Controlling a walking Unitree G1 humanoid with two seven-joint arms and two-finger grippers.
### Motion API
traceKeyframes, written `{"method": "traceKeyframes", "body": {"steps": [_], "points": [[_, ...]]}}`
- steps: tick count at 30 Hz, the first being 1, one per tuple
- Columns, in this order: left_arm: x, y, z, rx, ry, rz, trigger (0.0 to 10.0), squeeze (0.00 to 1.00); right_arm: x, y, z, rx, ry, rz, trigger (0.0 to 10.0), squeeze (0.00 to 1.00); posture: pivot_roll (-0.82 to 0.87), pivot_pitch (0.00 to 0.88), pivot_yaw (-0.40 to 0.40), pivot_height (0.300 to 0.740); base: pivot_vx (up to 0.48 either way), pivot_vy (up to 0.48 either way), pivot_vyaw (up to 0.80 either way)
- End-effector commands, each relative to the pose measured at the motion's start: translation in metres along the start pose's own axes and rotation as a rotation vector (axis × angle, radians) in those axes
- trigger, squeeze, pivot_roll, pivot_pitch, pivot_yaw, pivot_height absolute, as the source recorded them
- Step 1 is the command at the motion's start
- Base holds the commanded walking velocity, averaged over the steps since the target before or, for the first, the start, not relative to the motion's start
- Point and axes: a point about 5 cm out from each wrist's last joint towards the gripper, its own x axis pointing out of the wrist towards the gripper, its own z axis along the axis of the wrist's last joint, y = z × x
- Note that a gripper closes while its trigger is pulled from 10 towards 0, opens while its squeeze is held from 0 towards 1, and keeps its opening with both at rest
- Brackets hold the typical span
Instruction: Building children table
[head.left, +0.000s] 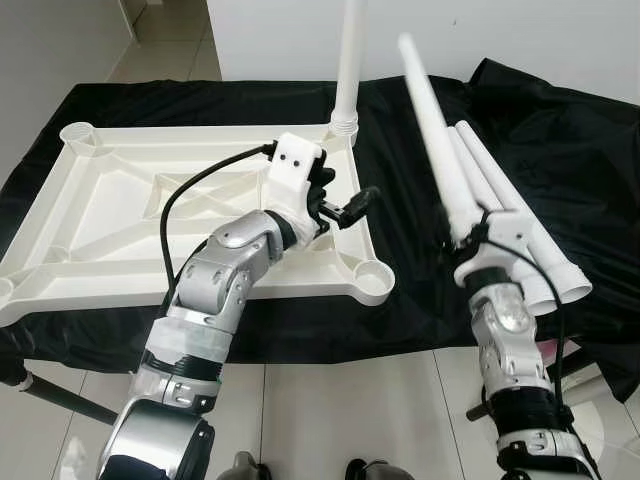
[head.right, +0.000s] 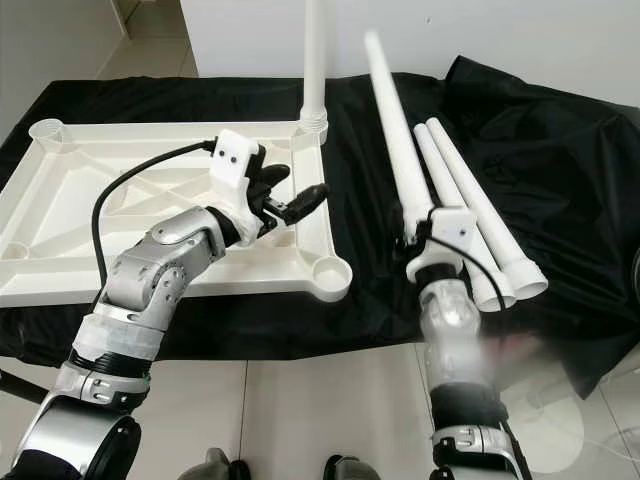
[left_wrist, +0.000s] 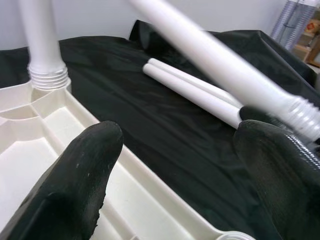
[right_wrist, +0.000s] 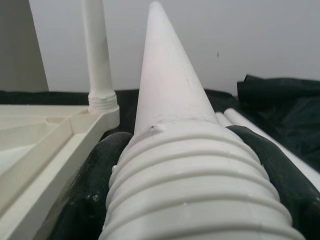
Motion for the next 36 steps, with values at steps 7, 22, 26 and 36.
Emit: {"method": "traceKeyframes", "body": {"steps": [7, 22, 26, 36], "points": [[0.002, 0.004, 0.008, -0.029, -0.034, -0.019, 10.0, 0.00, 0.000, 0.002, 0.013, 0.002, -0.088, -0.008, 0.0, 0.00, -0.06, 0.081, 0.018, 0.740, 0.000, 0.000, 0.00], [-0.001, 0.010, 0.041, -0.228, -0.163, -0.222, 10.0, 1.00, 0.013, 0.007, 0.074, -0.006, -0.365, 0.012, 10.0, 0.00, -0.07, 0.058, 0.014, 0.740, 0.000, 0.000, 0.00], [-0.001, 0.008, 0.046, -0.243, -0.165, -0.278, 10.0, 0.00, 0.016, 0.012, 0.085, -0.011, -0.408, 0.031, 10.0, 0.00, -0.07, 0.051, 0.015, 0.740, 0.000, 0.000, 0.00], [-0.004, 0.005, 0.058, -0.368, -0.182, -0.406, 10.0, 0.00, 0.017, 0.025, 0.105, -0.049, -0.482, 0.113, 10.0, 0.00, -0.07, 0.046, 0.017, 0.740, 0.000, 0.000, 0.00]]}}
